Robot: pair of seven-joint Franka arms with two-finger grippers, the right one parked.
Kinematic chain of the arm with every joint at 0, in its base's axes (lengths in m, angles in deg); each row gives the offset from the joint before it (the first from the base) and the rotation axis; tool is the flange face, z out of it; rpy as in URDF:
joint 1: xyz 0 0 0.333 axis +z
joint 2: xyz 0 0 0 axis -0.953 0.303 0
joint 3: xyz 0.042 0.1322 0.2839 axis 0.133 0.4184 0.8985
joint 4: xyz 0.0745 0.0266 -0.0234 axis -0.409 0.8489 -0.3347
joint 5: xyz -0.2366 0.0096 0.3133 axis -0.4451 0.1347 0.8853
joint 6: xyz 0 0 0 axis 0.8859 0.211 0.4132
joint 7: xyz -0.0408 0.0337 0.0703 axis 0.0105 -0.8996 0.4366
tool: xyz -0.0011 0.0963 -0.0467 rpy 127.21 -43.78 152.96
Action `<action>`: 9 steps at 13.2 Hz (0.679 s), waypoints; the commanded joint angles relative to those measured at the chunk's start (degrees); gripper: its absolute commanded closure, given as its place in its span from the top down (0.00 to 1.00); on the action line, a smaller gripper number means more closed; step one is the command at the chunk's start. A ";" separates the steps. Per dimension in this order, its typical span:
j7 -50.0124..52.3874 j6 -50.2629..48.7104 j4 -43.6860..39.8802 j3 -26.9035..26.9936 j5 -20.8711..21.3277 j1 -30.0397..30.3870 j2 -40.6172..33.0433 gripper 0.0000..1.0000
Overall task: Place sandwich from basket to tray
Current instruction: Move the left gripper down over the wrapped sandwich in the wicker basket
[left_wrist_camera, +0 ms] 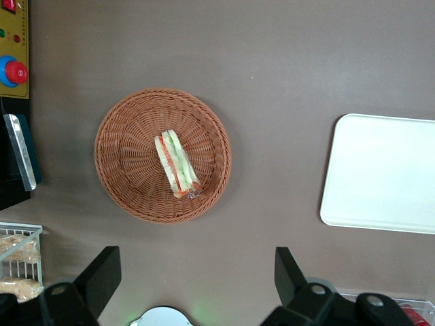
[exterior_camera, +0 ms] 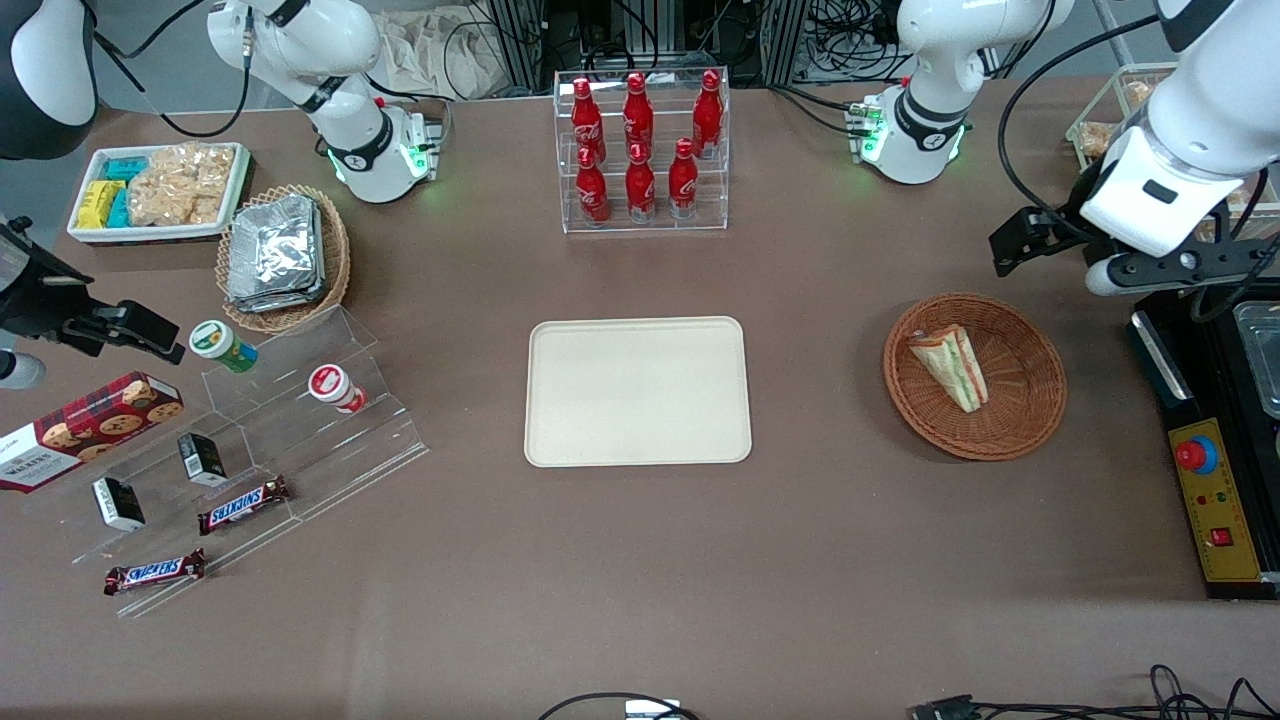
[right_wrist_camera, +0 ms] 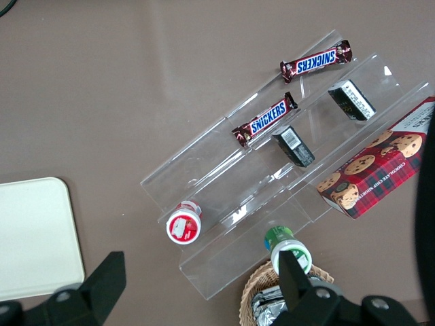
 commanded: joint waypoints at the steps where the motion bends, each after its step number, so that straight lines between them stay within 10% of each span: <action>1: -0.39 -2.74 -0.98 2.17 1.19 -3.39 -0.40 1.00; 6: 1.36 -3.64 0.59 2.17 2.07 -2.70 -1.01 1.00; 9: 1.55 6.16 15.47 3.74 2.07 -0.41 -9.06 1.00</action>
